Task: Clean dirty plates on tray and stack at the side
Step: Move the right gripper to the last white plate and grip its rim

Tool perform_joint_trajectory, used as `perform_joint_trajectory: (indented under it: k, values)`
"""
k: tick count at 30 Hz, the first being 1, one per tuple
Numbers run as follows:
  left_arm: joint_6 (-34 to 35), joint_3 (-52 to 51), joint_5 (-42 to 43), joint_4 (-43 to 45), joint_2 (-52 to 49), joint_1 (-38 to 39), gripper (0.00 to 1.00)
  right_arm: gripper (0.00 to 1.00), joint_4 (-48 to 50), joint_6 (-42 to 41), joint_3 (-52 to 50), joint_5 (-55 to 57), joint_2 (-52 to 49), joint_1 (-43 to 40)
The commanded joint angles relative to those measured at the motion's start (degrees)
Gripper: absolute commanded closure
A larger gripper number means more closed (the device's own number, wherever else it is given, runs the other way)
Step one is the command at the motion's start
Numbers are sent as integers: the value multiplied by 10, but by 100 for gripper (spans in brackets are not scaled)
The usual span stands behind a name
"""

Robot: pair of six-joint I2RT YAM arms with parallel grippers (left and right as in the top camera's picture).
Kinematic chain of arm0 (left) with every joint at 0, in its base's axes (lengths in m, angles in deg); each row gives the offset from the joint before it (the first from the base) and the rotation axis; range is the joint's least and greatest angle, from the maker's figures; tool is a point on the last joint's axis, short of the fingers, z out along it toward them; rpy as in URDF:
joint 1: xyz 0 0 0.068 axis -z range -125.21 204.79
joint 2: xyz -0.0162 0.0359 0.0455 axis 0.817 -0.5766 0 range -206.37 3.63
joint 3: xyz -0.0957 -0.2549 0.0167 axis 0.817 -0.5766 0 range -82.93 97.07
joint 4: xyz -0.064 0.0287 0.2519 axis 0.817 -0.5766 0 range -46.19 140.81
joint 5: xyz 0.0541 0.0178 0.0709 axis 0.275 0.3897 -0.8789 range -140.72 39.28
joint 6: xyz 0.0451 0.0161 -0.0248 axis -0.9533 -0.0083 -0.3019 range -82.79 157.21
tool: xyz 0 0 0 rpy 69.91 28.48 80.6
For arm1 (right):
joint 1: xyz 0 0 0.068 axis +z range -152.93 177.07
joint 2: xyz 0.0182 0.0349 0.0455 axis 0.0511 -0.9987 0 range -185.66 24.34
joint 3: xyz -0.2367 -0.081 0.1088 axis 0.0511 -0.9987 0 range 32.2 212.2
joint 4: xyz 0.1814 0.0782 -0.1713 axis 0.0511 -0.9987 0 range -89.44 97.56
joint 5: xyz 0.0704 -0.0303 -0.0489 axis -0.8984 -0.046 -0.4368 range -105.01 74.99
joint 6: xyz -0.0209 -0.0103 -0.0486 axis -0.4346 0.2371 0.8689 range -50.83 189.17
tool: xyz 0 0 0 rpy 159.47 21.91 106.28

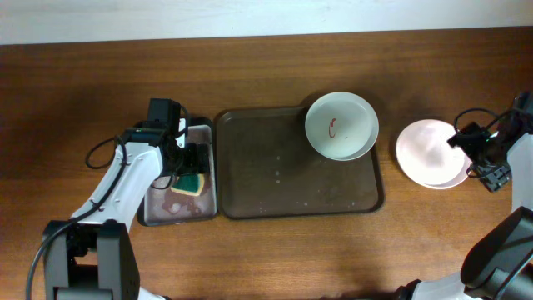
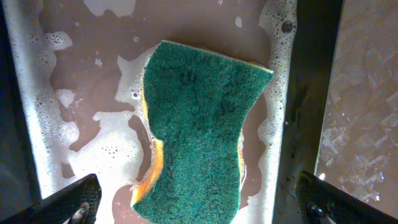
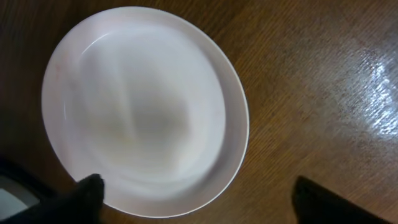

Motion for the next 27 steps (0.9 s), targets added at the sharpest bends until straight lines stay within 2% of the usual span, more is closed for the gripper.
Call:
perform_joint_trajectory:
  k: [1,3,4,5,7,10,12,14,17,23,24,26,27]
  values:
    - [1,9,4,-1,9,-2,2,1,11,16,0,-87,0,-2]
    - [1,9,4,-1,9,-2,2,1,36,81,0,-182,0,9]
    - [1,9,4,-1,9,-2,2,10,49,99,0,-197,0,23]
    - [1,9,4,-1,9,-2,2,15,60,107,0,-196,0,38]
    - [1,9,4,-1,9,-2,2,18,89,139,0,-194,0,83]
    - [1,9,5,-1,9,-2,2,18,132,151,0,-134,0,153]
    - [1,9,5,-1,9,-2,2,24,163,180,0,-83,-4,203]
    - [1,9,5,-1,9,-2,2,25,182,183,0,-33,-15,239]
    - [1,9,5,-1,9,-2,2,25,208,183,0,-16,-40,263]
    - [1,9,4,-3,9,-2,2,36,253,182,0,-19,-120,272]
    - [1,9,4,-3,9,-2,2,39,256,182,0,-19,-130,272]
    - [1,9,4,-3,9,-2,3,61,256,180,0,-19,-142,272]
    - [1,9,4,-3,9,-2,3,66,257,178,0,-19,-148,272]
